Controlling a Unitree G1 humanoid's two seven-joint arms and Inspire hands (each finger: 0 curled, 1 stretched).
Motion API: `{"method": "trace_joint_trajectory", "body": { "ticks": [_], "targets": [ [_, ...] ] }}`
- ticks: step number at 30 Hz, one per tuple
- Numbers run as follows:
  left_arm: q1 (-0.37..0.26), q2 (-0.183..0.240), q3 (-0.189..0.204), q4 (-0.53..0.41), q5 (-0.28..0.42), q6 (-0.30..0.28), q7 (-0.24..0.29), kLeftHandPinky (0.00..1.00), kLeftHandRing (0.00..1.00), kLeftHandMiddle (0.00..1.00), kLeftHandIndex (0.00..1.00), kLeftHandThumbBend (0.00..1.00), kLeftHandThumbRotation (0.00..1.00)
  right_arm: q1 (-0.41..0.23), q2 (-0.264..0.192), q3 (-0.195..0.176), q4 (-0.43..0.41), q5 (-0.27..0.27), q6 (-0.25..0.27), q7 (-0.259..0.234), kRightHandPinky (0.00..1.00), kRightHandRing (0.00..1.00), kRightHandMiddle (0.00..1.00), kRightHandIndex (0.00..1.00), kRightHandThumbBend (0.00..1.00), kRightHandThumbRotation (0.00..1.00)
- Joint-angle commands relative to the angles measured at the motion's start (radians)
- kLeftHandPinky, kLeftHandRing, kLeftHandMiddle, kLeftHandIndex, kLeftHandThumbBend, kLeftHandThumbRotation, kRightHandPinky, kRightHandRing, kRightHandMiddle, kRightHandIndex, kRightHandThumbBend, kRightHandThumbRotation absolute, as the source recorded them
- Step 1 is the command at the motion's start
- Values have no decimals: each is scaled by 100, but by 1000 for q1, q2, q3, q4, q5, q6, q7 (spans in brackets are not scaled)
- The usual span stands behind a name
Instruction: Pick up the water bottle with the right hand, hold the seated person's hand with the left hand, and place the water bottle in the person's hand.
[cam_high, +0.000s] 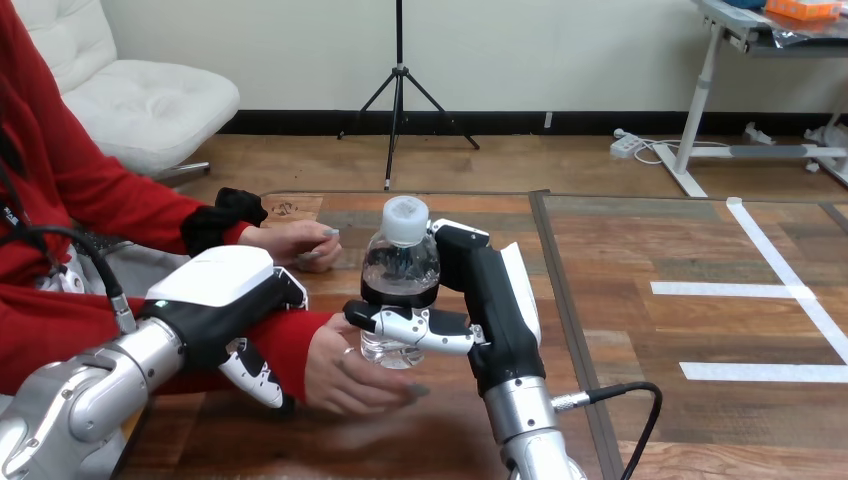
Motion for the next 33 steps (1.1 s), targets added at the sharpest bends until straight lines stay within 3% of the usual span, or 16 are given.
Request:
{"method": "trace_joint_trajectory", "body": {
  "ticks": [1,16,33],
  "targets": [
    [-96,-44,58,-222,-86,-63,-1,31,35,39,41,93,0,9,255,-19,-12,67,-101,-1,30,33,38,38,86,15],
    [-77,-29,85,-269,-107,-58,-37,33,35,39,41,96,0,5,277,-20,14,130,-130,39,29,33,38,38,87,18],
    [-57,-13,105,-323,-130,-38,-80,35,37,40,42,96,0,-7,286,-25,36,142,-142,32,30,33,38,38,85,18]
  ]
}}
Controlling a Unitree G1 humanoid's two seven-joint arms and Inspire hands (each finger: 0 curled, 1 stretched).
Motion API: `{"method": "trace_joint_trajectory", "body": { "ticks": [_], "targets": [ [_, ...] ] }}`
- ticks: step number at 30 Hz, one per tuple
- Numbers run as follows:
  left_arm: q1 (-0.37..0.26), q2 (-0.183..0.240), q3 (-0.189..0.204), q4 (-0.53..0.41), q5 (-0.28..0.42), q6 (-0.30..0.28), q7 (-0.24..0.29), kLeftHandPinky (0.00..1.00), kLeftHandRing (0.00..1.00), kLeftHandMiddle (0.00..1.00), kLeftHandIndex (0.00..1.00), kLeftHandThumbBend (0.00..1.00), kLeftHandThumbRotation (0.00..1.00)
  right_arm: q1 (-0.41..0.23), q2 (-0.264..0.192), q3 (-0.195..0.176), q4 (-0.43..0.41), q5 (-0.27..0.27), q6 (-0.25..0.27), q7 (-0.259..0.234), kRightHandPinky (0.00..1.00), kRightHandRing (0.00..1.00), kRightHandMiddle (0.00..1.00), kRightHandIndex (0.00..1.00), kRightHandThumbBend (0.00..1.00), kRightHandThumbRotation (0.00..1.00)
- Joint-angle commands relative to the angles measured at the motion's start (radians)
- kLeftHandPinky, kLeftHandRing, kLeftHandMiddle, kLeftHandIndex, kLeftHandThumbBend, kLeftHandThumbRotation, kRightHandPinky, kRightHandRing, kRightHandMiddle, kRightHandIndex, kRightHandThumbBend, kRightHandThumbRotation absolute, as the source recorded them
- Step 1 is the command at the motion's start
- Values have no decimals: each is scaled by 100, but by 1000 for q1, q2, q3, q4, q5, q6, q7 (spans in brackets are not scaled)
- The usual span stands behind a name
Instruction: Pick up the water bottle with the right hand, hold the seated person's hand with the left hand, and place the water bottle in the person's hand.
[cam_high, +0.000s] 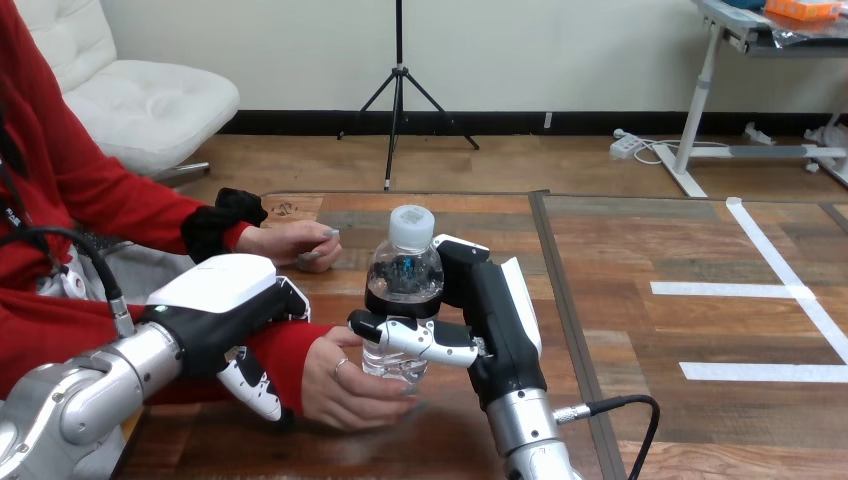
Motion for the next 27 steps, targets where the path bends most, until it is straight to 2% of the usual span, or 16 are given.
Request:
{"method": "trace_joint_trajectory", "body": {
  "ticks": [1,16,27],
  "targets": [
    [-87,-27,84,-267,-101,-40,-1,35,37,40,42,97,0,-12,286,-45,-24,57,-113,-30,30,33,38,38,85,18],
    [-74,-29,104,-298,-110,-39,-38,36,38,42,43,100,0,-16,284,-47,-22,60,-89,-44,31,34,39,37,79,11],
    [-70,-32,113,-304,-127,-67,-49,37,39,44,45,100,1,-16,279,-45,-18,52,-68,-55,31,34,39,37,78,9]
  ]
}}
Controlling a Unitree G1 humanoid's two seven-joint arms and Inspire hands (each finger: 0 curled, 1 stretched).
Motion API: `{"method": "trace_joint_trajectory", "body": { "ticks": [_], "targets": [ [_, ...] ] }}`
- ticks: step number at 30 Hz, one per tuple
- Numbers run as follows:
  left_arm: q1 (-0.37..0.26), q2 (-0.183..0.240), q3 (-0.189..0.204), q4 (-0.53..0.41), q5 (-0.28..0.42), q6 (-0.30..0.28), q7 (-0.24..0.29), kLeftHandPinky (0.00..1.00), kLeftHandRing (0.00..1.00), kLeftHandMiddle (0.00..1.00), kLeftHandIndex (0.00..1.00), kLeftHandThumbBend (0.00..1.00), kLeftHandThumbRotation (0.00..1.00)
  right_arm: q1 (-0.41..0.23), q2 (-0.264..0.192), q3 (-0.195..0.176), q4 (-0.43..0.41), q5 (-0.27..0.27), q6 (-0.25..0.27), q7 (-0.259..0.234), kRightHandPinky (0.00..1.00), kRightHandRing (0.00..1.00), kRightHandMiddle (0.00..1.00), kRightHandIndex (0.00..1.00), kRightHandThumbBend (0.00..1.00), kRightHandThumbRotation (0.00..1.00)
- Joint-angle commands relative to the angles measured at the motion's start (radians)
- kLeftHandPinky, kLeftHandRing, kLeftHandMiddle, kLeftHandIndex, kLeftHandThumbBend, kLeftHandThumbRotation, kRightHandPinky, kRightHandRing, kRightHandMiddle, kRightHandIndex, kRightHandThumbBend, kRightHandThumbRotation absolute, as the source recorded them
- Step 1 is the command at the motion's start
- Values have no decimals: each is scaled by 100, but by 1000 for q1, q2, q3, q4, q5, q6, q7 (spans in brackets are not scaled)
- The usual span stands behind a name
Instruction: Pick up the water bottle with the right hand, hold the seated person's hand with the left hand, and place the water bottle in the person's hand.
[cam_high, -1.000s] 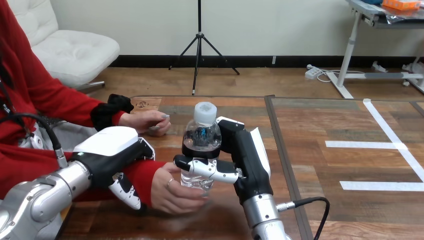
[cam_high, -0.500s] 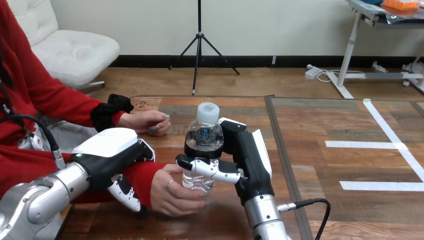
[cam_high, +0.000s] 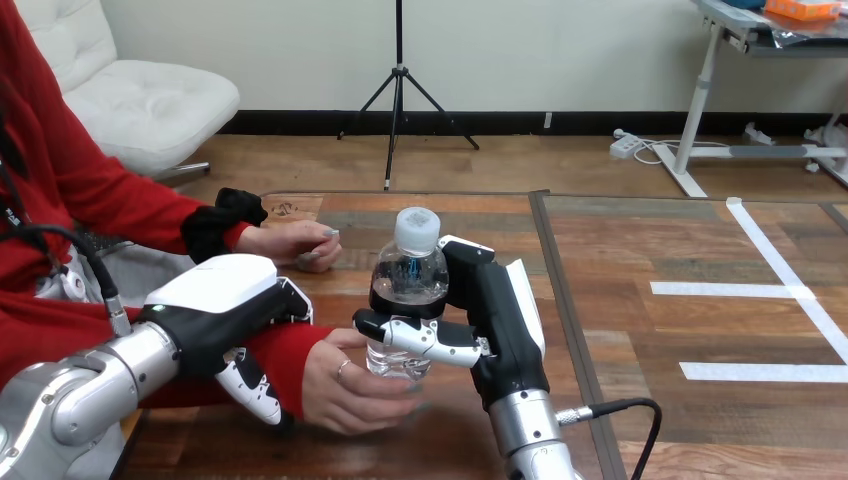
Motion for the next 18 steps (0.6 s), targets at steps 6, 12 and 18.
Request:
{"method": "trace_joint_trajectory", "body": {
  "ticks": [6,12,18],
  "targets": [
    [-100,-36,70,-243,-121,-75,3,38,40,45,46,100,6,-16,280,-43,-22,39,-55,-49,31,34,39,37,79,10],
    [-103,-37,69,-246,-123,-82,-2,40,41,46,47,100,9,-14,286,-43,-20,47,-52,-40,31,35,39,38,79,10],
    [-106,-38,66,-247,-126,-82,-7,41,43,47,47,100,9,-12,292,-44,-18,62,-48,-23,32,36,40,38,81,11]
  ]
}}
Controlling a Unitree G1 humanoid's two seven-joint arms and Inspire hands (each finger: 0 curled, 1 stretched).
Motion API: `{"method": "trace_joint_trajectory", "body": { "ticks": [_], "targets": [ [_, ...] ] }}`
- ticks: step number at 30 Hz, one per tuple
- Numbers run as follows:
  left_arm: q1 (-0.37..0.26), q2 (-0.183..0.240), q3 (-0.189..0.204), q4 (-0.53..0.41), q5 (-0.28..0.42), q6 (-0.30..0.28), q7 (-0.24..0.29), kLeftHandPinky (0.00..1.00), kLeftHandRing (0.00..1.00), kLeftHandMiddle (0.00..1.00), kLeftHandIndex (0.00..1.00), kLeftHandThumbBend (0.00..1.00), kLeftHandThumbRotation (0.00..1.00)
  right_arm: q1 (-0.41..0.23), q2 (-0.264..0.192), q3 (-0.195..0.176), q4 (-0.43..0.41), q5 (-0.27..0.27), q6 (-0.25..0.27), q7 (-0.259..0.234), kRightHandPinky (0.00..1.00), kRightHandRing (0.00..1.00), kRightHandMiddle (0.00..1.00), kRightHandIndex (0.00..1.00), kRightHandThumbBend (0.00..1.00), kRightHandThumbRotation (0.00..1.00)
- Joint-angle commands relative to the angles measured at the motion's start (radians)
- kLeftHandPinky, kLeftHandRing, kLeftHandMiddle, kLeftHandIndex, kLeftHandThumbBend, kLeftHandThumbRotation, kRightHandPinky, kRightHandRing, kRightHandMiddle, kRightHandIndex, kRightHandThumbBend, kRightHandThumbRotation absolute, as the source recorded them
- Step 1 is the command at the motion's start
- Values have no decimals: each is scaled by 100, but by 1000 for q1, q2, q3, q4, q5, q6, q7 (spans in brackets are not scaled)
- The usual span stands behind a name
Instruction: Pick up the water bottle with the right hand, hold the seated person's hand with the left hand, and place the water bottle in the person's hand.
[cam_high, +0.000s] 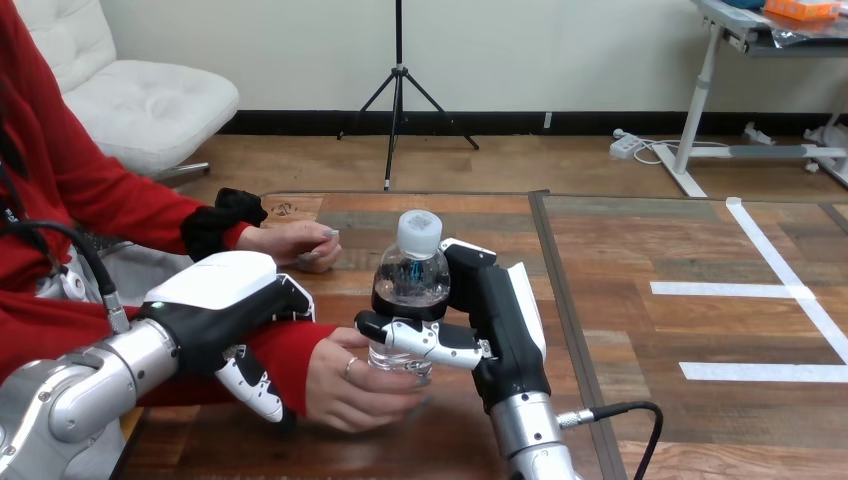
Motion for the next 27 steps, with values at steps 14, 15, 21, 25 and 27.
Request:
{"method": "trace_joint_trajectory", "body": {
  "ticks": [14,15,21,25,27],
  "targets": [
    [-112,-42,52,-236,-112,-92,7,41,43,47,48,100,4,-6,307,-48,-37,93,-29,5,31,35,39,38,85,13],
    [-112,-42,52,-235,-113,-94,8,41,43,47,48,100,4,-5,308,-48,-37,96,-29,7,31,35,39,38,85,12],
    [-115,-44,50,-229,-109,-105,18,41,43,47,48,100,5,-3,311,-46,-39,115,-21,22,32,35,39,38,84,11],
    [-116,-45,50,-228,-111,-106,16,41,44,47,48,100,4,-1,313,-47,-41,128,-18,36,33,36,39,38,83,11],
    [-117,-46,50,-226,-112,-107,15,41,44,47,48,100,3,-1,314,-47,-41,134,-17,42,33,36,40,39,83,11]
  ]
}}
